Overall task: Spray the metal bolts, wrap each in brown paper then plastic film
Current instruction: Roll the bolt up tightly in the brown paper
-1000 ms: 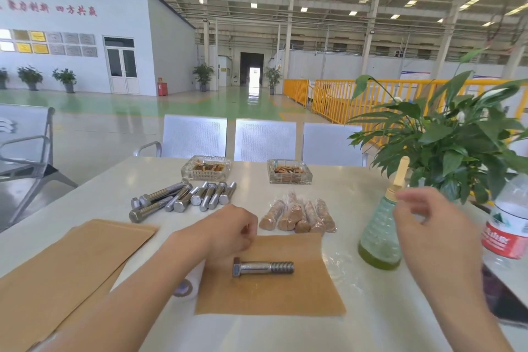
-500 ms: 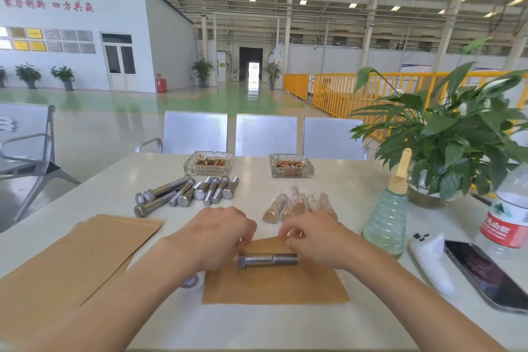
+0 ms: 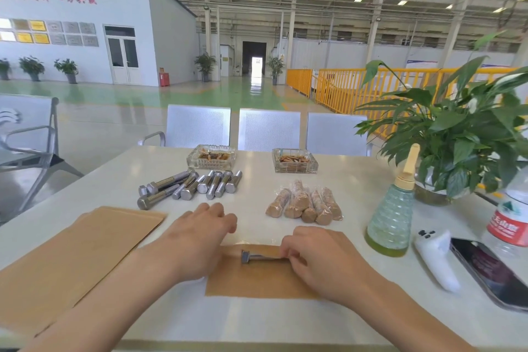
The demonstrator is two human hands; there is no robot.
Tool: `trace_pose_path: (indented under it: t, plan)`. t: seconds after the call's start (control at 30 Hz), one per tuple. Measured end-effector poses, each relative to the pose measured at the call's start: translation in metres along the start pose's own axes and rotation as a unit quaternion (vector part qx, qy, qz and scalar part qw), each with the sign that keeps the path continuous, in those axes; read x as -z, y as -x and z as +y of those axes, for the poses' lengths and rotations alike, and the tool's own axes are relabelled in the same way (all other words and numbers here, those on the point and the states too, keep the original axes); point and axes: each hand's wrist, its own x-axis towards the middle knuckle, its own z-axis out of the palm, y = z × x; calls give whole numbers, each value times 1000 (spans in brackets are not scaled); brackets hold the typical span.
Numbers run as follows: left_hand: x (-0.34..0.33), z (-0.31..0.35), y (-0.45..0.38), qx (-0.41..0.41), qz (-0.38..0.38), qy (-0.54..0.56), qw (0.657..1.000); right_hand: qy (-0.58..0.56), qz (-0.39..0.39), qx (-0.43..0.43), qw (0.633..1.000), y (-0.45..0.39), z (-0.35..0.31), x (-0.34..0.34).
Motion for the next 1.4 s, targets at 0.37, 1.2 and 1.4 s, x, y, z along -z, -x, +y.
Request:
trace_pose_path:
  t: [0.37,1.2,1.4]
  plan:
    - [19,-19,14,121,-8,5,993,-7,30,12,999,8,2,-11]
    - [-36,21,-25,-47,37,234,970,-37,56,-23,998,-22,1,1]
    - [-41,26,-25,-64,62,186,978,-27,-5,-9,1000,-35,4,-6]
